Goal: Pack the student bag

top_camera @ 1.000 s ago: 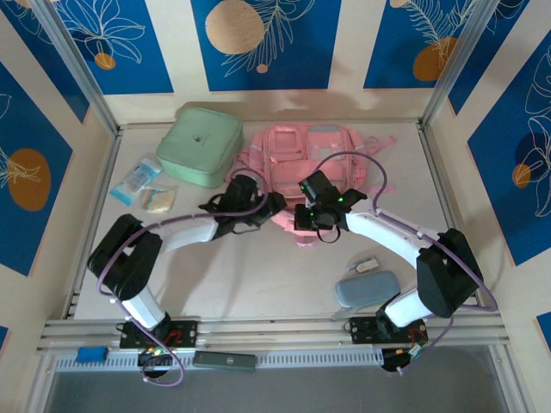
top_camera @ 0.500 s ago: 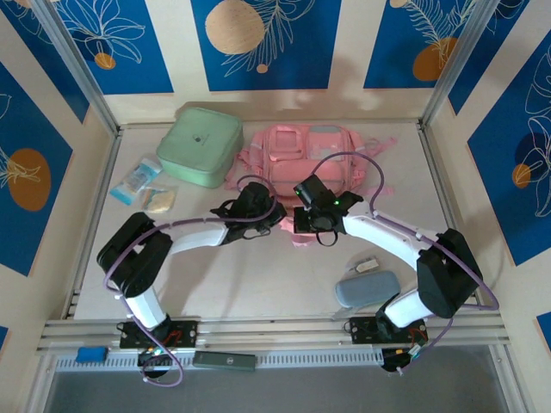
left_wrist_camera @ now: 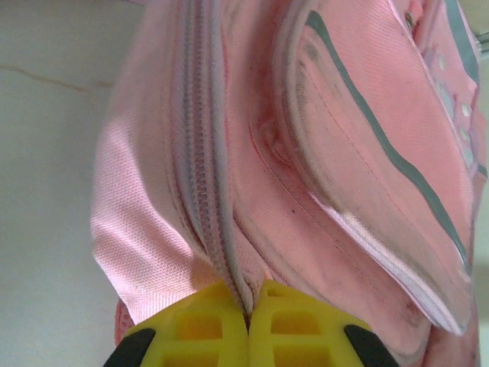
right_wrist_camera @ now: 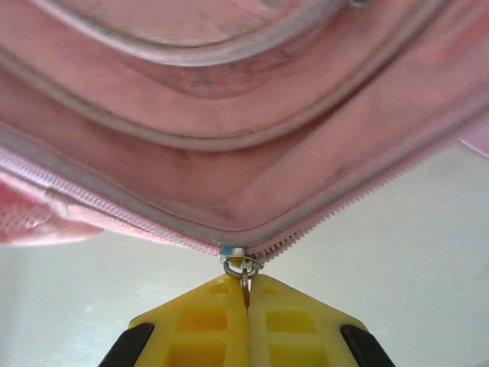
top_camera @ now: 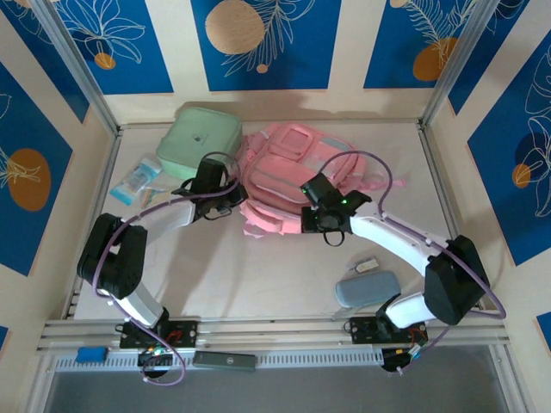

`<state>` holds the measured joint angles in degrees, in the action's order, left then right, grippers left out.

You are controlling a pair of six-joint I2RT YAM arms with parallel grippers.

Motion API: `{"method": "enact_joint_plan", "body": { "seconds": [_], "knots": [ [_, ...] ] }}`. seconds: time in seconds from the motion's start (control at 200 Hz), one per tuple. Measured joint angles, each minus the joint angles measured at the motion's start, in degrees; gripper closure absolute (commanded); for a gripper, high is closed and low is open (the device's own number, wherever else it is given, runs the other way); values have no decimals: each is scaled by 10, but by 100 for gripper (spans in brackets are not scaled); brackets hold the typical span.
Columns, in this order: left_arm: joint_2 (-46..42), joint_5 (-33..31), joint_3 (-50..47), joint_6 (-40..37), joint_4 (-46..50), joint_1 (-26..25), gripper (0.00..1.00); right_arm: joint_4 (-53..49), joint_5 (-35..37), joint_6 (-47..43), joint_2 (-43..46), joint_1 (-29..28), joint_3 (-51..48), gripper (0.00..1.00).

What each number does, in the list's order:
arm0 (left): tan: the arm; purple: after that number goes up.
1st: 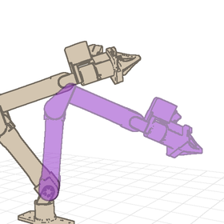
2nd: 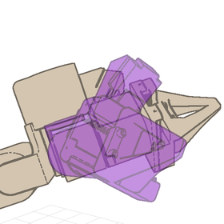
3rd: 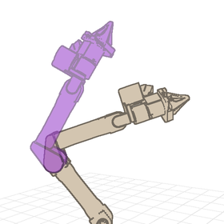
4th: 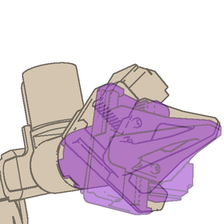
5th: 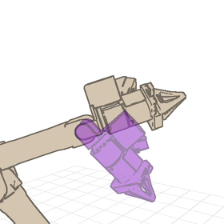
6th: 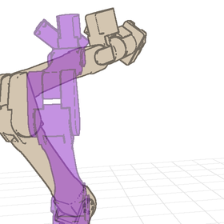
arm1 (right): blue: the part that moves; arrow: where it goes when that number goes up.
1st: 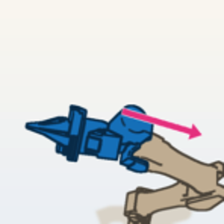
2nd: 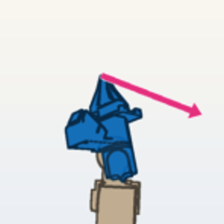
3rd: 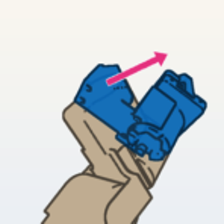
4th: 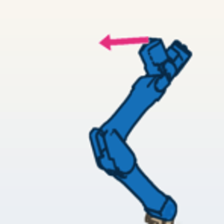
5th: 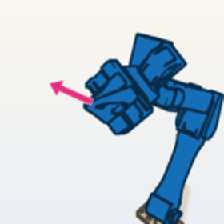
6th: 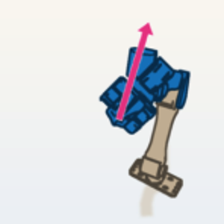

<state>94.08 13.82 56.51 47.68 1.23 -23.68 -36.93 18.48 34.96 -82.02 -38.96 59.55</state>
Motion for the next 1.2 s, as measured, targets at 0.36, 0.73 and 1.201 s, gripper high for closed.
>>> {"method": "enact_joint_plan", "body": {
  "seconds": [0.36, 0.73, 1.201],
  "knots": [
    [-99, -11, -49, -4, 19, 3, 45, 37, -57, 10, -24, -14, 9, 100],
    [-148, -111, -115, 234, -81, -200, 29, 55, -53, 24, -24, -22, -14, 100],
    [-9, -203, -90, 386, -162, -252, 52, 66, -38, 33, -22, -35, -26, 100]
  ]
}}
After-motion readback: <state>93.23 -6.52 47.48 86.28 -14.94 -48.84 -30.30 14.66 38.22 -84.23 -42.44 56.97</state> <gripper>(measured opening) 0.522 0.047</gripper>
